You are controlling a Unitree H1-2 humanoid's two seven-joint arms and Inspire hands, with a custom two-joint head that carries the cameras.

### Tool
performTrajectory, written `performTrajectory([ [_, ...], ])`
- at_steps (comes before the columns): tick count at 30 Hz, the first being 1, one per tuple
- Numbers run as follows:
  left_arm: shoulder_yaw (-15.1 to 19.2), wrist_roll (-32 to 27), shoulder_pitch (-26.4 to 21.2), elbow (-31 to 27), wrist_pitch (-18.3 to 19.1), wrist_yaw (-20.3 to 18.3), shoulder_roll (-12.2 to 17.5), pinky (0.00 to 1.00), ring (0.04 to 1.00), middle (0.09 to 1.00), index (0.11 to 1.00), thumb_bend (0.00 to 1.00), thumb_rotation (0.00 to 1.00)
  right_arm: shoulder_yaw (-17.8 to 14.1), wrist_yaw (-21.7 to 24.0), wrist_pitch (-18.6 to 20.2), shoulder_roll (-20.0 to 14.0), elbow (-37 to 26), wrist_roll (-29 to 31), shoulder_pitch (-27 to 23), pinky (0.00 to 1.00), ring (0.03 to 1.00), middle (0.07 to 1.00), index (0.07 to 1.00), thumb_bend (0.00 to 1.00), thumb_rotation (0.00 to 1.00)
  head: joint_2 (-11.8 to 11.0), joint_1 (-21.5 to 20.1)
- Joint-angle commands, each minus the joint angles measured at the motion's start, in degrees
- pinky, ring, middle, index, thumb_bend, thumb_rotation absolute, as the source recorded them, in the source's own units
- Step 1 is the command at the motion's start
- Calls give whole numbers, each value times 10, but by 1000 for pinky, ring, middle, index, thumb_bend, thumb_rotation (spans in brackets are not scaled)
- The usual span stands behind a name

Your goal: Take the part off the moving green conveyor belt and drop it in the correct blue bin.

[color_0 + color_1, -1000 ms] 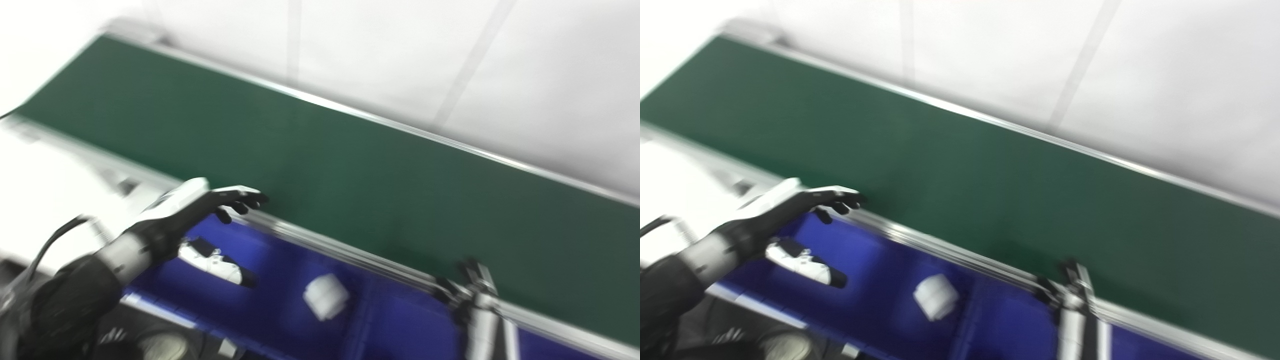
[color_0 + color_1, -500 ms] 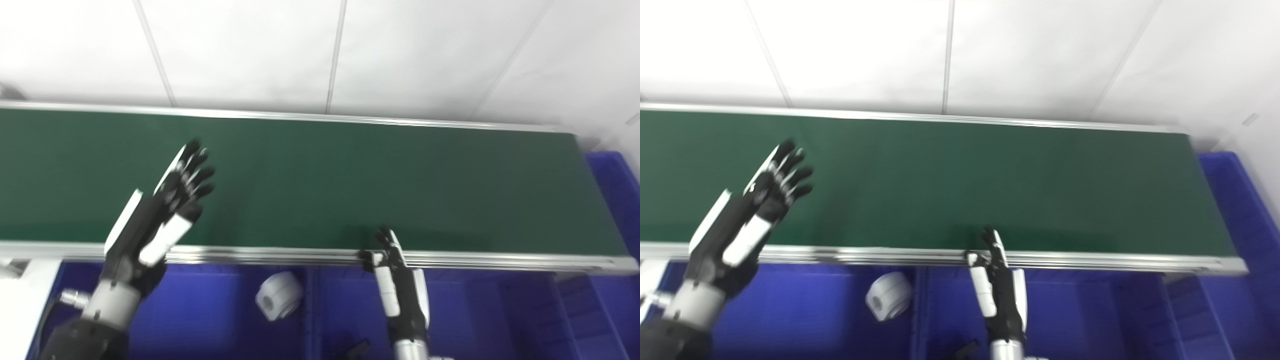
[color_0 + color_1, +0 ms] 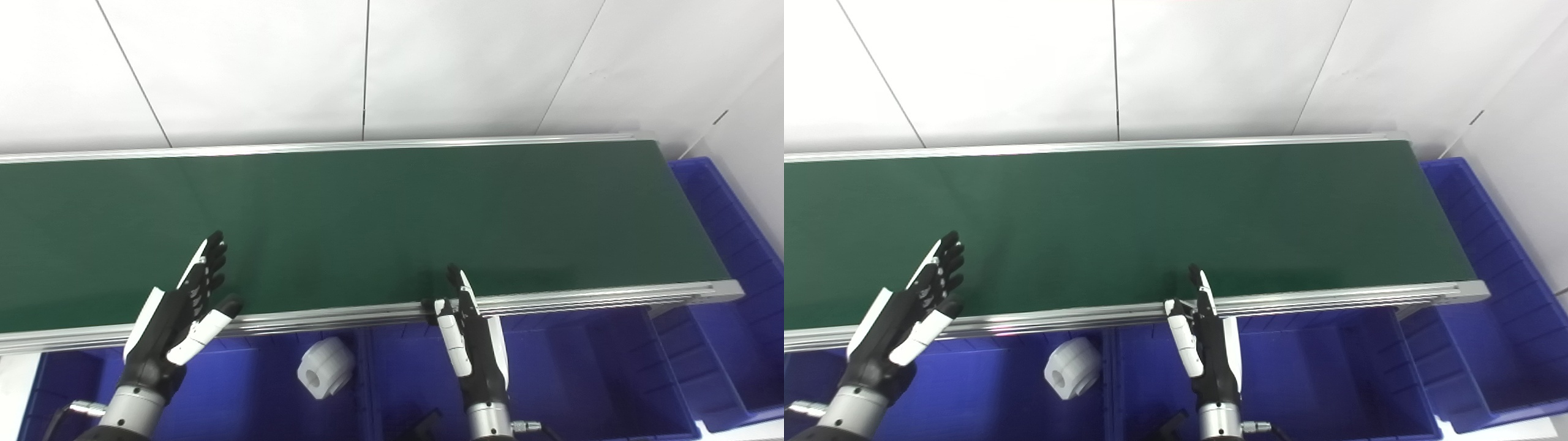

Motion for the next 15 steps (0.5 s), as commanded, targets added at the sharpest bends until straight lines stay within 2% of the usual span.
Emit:
performTrajectory([
  [1, -9, -5, 4, -14, -67, 35, -23, 935, 981, 1000, 1000, 665, 732, 59, -3, -22, 84, -37, 3, 3, 747, 783, 950, 957, 647, 1000, 9, 35],
  [3, -15, -4, 17, -20, -84, 56, -40, 931, 976, 1000, 1000, 665, 732, 55, 7, -17, 72, -56, 12, 8, 738, 783, 946, 962, 655, 1000, 14, 72],
  [4, -17, -5, 22, -22, -90, 63, -46, 930, 975, 1000, 1000, 667, 729, 54, 10, -15, 68, -61, 14, 10, 734, 782, 944, 964, 656, 1000, 14, 72],
  [5, -19, -10, 31, -30, -91, 71, -56, 937, 978, 1000, 1000, 673, 723, 51, 13, -13, 61, -69, 17, 13, 727, 779, 941, 964, 658, 1000, 17, 109],
  [8, -26, -17, 66, -80, -79, 96, -85, 987, 997, 1000, 1000, 684, 703, 43, 27, -8, 43, -91, 27, 25, 721, 771, 926, 954, 683, 1000, 17, 152],
  [11, -38, -16, 100, -122, -82, 111, -99, 999, 1000, 1000, 1000, 637, 710, 37, 40, -7, 30, -104, 36, 34, 732, 774, 916, 950, 719, 1000, 18, 172],
  [15, -51, -6, 146, -119, -115, 129, -101, 1000, 1000, 1000, 1000, 612, 703, 25, 57, 4, 14, -124, 51, 43, 742, 776, 919, 955, 720, 1000, 23, 199],
])
